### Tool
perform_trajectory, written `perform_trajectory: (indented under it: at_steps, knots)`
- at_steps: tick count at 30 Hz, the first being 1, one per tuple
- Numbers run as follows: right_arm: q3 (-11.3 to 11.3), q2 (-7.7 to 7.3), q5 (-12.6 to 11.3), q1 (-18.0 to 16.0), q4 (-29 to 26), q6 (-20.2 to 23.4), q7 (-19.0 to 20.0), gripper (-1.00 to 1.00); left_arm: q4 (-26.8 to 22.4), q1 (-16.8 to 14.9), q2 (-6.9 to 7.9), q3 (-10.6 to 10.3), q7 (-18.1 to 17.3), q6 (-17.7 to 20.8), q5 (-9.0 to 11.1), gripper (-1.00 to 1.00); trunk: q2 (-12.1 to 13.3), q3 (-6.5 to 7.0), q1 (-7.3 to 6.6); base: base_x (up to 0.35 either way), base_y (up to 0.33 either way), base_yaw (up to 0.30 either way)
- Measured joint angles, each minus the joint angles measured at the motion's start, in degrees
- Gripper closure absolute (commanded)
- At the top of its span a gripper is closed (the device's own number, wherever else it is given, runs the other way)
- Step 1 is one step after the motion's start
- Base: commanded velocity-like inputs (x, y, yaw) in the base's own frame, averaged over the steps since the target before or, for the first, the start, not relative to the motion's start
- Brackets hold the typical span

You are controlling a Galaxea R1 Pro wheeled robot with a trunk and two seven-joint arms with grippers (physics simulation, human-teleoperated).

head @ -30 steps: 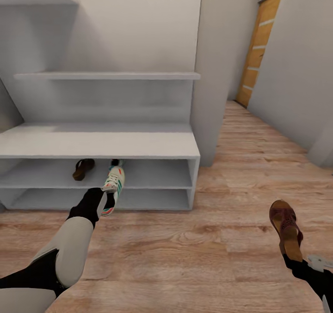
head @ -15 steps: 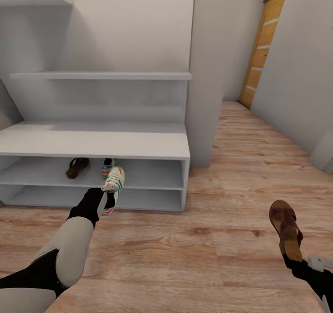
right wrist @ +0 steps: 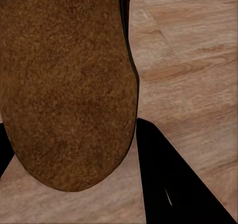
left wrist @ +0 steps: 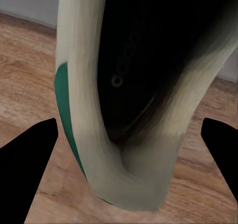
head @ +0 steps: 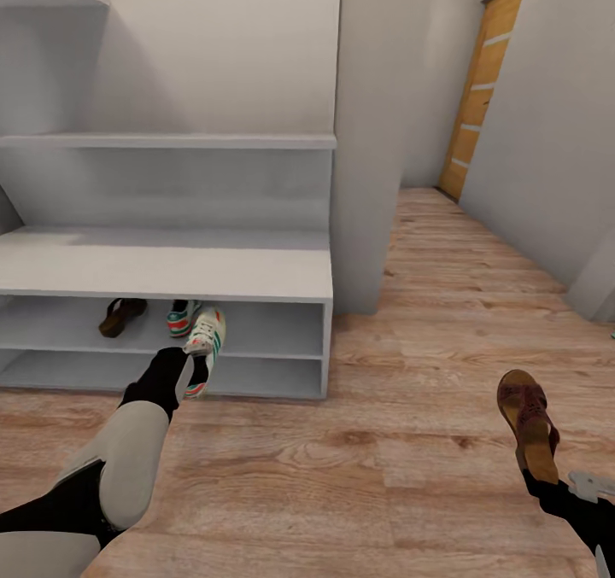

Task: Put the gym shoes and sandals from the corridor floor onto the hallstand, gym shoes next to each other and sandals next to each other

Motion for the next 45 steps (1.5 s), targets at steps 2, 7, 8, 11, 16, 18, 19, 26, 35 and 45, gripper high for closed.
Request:
perform_trajectory:
  at_steps: [2,7,8,11,16,18,19,26,35,45]
  knots:
    - [0.0,0.00,0.0,0.0,0.0,0.0,0.0,1.00,0.0,0.1,0.16,0.0,0.0,-1.2,-0.2,1.00,0.0,0.00,0.01,0.056,-0.004,0.000]
    - [0.0,0.00,-0.1,0.0,-0.1,0.0,0.0,1.00,0.1,0.4,0.37,0.0,0.0,-2.3,0.1,1.00,0.0,0.00,0.01,0.039,-0.001,0.000]
    - [0.0,0.00,-0.1,0.0,-0.1,0.0,0.0,1.00,0.1,0.6,0.39,0.0,0.0,-2.3,0.1,1.00,0.0,0.00,0.01,0.282,0.000,0.000]
    - [0.0,0.00,-0.1,0.0,-0.1,0.0,-0.1,1.00,0.1,0.8,0.41,0.1,0.1,-2.4,0.2,1.00,0.0,0.00,-0.01,0.293,0.000,0.000]
    - [0.0,0.00,-0.1,0.0,-0.1,0.0,-0.1,1.00,0.2,0.8,0.41,0.0,0.0,-2.4,0.1,1.00,0.0,0.00,-0.01,0.270,0.000,0.003]
    - [-0.1,0.00,-0.1,0.0,-0.1,0.0,-0.1,1.00,0.4,0.9,0.41,0.0,0.1,-2.4,0.1,1.00,0.0,0.00,-0.01,0.194,0.000,0.040]
    - [0.0,0.00,-0.1,0.0,-0.1,0.0,-0.1,1.00,0.5,0.9,0.41,0.0,0.1,-2.4,0.1,1.00,0.0,0.00,0.00,0.104,0.000,0.096]
    - [-0.1,0.01,-0.1,0.0,-0.1,0.0,-0.1,1.00,0.3,0.9,0.34,0.0,0.1,-2.3,0.1,1.00,0.0,0.00,0.02,0.032,0.000,0.199]
    - [-0.1,0.00,-0.1,0.0,-0.1,0.0,-0.1,1.00,0.4,0.9,0.20,0.0,0.1,-2.4,0.3,1.00,0.0,0.00,-0.01,0.092,-0.026,0.035]
    - [-0.1,0.00,-0.1,0.0,-0.1,0.0,-0.1,1.00,0.2,0.9,0.15,0.0,0.1,-2.5,0.2,1.00,0.0,0.00,0.01,0.215,-0.135,0.000]
